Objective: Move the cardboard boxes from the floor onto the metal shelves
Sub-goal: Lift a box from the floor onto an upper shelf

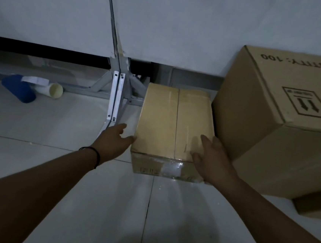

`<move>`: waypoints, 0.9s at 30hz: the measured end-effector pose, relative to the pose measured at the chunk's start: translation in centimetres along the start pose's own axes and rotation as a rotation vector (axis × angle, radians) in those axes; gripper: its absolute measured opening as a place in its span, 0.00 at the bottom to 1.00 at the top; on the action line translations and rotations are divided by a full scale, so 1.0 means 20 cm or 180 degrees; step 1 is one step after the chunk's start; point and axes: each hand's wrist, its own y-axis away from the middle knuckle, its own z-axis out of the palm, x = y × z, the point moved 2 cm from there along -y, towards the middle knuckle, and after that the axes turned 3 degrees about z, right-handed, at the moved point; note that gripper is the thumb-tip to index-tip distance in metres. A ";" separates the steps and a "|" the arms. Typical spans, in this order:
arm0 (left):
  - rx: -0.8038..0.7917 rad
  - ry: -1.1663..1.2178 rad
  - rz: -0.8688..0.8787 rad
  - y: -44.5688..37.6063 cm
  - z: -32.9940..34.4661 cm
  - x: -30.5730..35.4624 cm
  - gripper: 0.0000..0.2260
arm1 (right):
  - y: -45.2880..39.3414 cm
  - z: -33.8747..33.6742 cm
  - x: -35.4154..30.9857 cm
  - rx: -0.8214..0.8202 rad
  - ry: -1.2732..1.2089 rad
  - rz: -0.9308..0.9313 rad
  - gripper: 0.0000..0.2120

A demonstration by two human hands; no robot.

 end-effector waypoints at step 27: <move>-0.0487 0.0280 -0.1075 0.07 0.05 -0.12 0.40 | 0.02 0.08 0.11 -0.0607 -0.0844 0.1032 0.37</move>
